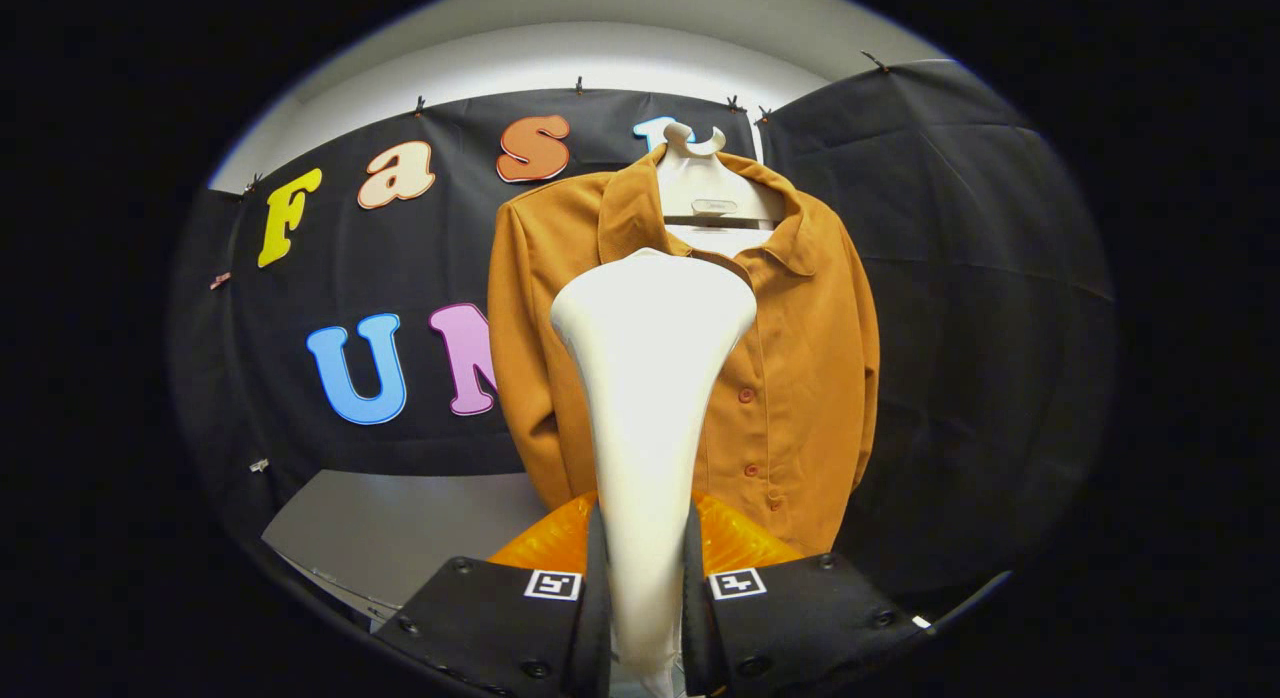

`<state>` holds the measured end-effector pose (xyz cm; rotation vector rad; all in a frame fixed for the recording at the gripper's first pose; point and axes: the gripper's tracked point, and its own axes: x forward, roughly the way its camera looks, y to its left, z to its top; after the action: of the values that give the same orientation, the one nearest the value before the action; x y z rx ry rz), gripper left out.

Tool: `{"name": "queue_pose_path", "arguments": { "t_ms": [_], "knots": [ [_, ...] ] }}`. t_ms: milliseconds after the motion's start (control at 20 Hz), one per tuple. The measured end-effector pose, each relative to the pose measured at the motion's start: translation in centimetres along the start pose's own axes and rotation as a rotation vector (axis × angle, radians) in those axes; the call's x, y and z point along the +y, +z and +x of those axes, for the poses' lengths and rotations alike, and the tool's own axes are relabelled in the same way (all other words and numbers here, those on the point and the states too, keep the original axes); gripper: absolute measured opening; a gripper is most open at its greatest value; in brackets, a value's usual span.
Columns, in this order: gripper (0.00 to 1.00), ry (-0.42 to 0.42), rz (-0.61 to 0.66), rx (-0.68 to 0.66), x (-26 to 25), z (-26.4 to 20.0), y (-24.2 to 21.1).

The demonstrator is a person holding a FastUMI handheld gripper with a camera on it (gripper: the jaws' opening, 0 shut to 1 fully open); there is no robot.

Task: Iron the clothes twice with a garment steamer, once on the left side and once on the right side.

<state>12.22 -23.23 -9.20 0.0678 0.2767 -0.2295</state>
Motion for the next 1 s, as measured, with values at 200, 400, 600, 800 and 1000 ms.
{"name": "queue_pose_path", "arguments": {
  "t_ms": [200,400,600,800,1000],
  "knots": [
    [0.32,0.045,-0.011,0.032,-0.6,3.0,-0.6],
    [0.32,0.079,-0.019,0.08,-0.9,5.4,-2.0],
    [0.32,0.103,-0.011,0.131,-1.7,7.0,-3.8],
    [0.32,0.106,-0.017,0.172,-2.3,7.1,-5.9],
    [0.32,0.107,-0.027,0.242,-2.8,7.4,-9.4]
  ]
}}
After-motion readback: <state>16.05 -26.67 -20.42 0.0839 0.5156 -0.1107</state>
